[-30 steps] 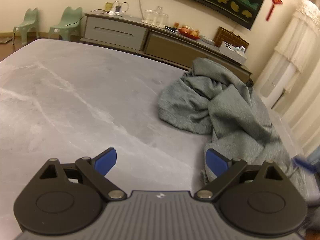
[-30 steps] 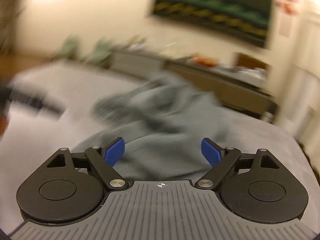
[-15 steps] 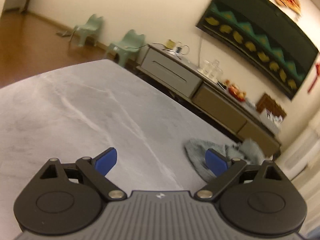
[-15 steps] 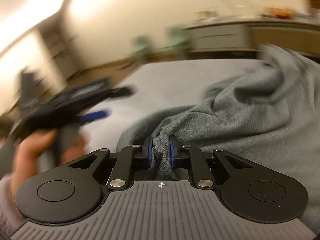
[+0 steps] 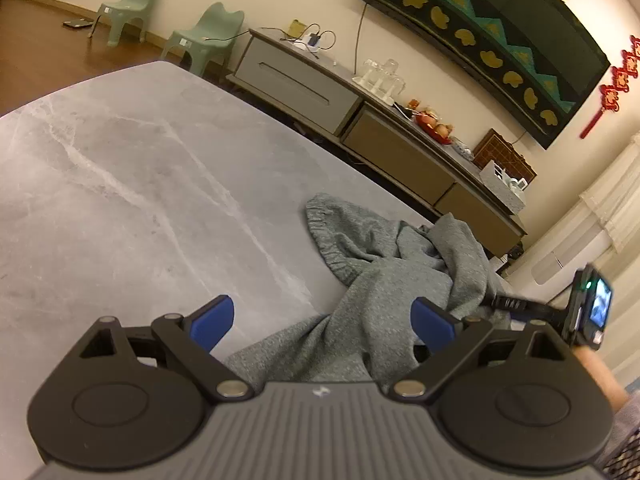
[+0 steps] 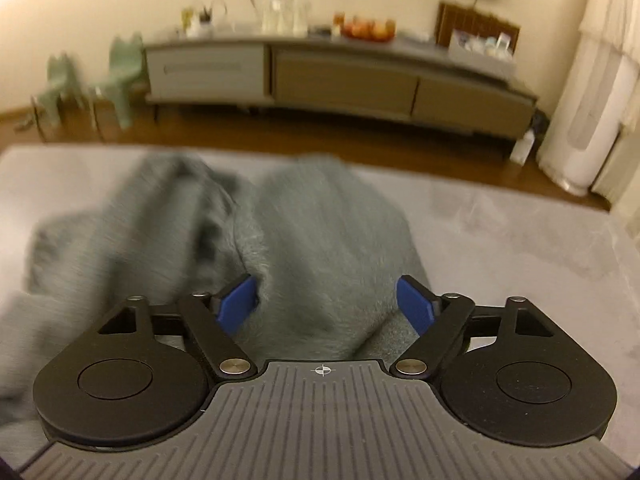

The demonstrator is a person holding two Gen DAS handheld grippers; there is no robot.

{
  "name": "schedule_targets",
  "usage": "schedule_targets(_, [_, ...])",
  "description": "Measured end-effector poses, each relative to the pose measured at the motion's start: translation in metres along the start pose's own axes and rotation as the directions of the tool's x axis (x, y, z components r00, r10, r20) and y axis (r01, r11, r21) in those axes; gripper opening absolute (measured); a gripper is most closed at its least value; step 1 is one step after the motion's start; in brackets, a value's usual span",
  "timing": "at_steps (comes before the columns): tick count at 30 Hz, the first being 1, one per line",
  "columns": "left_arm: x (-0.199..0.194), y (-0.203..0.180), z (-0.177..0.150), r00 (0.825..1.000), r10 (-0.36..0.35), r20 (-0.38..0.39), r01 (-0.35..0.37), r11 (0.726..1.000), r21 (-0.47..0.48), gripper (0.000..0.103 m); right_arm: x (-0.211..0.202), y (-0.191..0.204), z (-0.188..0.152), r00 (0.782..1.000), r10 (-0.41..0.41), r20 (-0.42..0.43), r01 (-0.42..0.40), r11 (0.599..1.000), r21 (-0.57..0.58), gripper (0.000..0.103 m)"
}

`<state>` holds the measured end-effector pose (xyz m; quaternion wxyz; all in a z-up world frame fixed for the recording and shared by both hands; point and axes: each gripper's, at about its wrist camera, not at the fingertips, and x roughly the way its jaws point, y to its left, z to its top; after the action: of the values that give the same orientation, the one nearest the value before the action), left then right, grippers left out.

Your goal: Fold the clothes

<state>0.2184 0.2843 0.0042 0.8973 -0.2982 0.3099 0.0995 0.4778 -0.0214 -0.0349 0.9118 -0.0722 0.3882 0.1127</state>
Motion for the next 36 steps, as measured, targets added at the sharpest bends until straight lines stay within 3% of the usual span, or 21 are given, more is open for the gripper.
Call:
schedule_targets(1, [0.001,0.001,0.002,1.0,0.001,0.0,-0.001,1.0,-0.005,0.098,0.004,-0.006,-0.006,0.999,0.032,-0.038,-0.032,0.999,0.017,0.026])
schedule_targets(2, [0.0,0.002,0.001,1.0,0.005,0.004,-0.005,1.0,-0.009,0.098,0.003,-0.01,-0.008,0.997,0.061,-0.049,-0.06,0.998,0.023,0.012])
schedule_targets(4, [-0.003,0.004,0.001,1.0,0.013,0.014,-0.012,1.0,-0.017,0.098,-0.015,-0.018,-0.009,0.995,0.096,-0.006,-0.096,0.995,0.031,0.008])
schedule_targets(6, [-0.008,0.006,0.0,1.0,0.013,0.024,-0.013,1.0,-0.025,0.098,-0.054,-0.03,-0.01,0.989,0.095,0.116,-0.1,0.994,0.043,0.007])
schedule_targets(7, [-0.011,0.006,0.0,1.0,0.011,0.028,-0.01,1.0,-0.028,0.098,-0.089,-0.039,-0.011,0.972,0.062,0.226,-0.076,0.996,0.054,0.007])
schedule_targets(8, [-0.013,0.006,0.0,0.999,0.006,0.034,-0.005,1.0,-0.026,0.098,-0.135,-0.048,-0.018,0.936,0.017,0.351,-0.038,0.998,0.053,0.007])
schedule_targets(9, [-0.015,0.004,-0.001,0.999,0.005,0.041,-0.004,1.0,-0.014,0.098,-0.182,-0.053,-0.03,0.887,-0.022,0.462,0.007,0.999,0.033,0.007])
schedule_targets(11, [-0.017,-0.003,-0.002,0.999,0.004,0.049,-0.004,1.0,0.015,0.098,-0.261,-0.047,-0.07,0.798,-0.102,0.594,0.132,0.991,-0.007,0.007])
schedule_targets(12, [-0.016,-0.006,-0.004,0.999,0.0,0.042,-0.001,1.0,0.031,0.098,-0.282,-0.044,-0.089,0.776,-0.126,0.617,0.172,0.985,-0.016,0.007])
schedule_targets(16, [-0.009,-0.017,-0.016,1.0,-0.016,-0.012,0.017,0.996,0.087,0.098,-0.231,-0.052,-0.149,0.904,-0.22,0.366,0.256,0.965,-0.054,0.011])
schedule_targets(18, [-0.008,-0.017,-0.018,1.0,-0.017,-0.025,0.019,0.996,0.088,0.098,-0.193,-0.078,-0.173,0.934,-0.299,0.193,0.307,0.952,-0.009,0.021])
schedule_targets(19, [-0.009,-0.013,-0.017,1.0,-0.013,-0.02,0.015,0.997,0.074,0.098,-0.175,-0.092,-0.183,0.939,-0.33,0.098,0.328,0.944,0.03,0.023])
schedule_targets(21, [-0.012,-0.005,-0.014,1.0,-0.006,-0.011,0.007,0.999,0.045,0.098,-0.176,-0.101,-0.197,0.961,-0.262,0.083,0.248,0.957,0.151,0.029])
schedule_targets(22, [-0.013,-0.002,-0.013,1.0,-0.003,-0.007,0.003,1.0,0.031,0.098,-0.184,-0.099,-0.201,0.971,-0.211,0.113,0.187,0.964,0.186,0.047])
schedule_targets(23, [-0.015,0.002,-0.011,1.0,0.001,-0.002,-0.001,1.0,0.017,0.098,-0.195,-0.089,-0.198,0.967,-0.19,0.171,0.157,0.969,0.189,0.061])
schedule_targets(25, [-0.016,0.008,-0.008,1.0,0.006,0.003,-0.006,1.0,-0.009,0.098,-0.207,-0.073,-0.171,0.949,-0.145,0.279,0.105,0.982,0.155,0.074])
schedule_targets(26, [-0.015,0.009,-0.006,1.0,0.007,0.003,-0.007,1.0,-0.021,0.098,-0.208,-0.061,-0.155,0.948,-0.091,0.304,0.053,0.99,0.132,0.085])
schedule_targets(28, [-0.012,0.011,-0.004,1.0,-0.004,-0.008,0.003,0.999,-0.038,0.098,-0.208,-0.035,-0.121,0.941,0.028,0.337,-0.059,0.995,0.082,0.095])
schedule_targets(31, [-0.011,0.008,-0.004,1.0,-0.015,-0.015,0.015,1.0,-0.017,0.098,-0.171,0.007,-0.073,0.95,0.182,0.255,-0.192,0.981,0.014,0.096])
schedule_targets(34, [-0.011,0.006,-0.003,1.0,0.017,0.014,-0.017,1.0,0.009,0.098,-0.097,0.036,-0.03,0.974,0.161,0.158,-0.159,0.987,-0.026,0.095])
schedule_targets(36, [-0.008,0.008,0.001,0.999,0.033,0.019,-0.034,0.999,0.011,0.098,-0.049,0.045,-0.012,0.985,0.159,0.063,-0.158,0.987,-0.024,0.083])
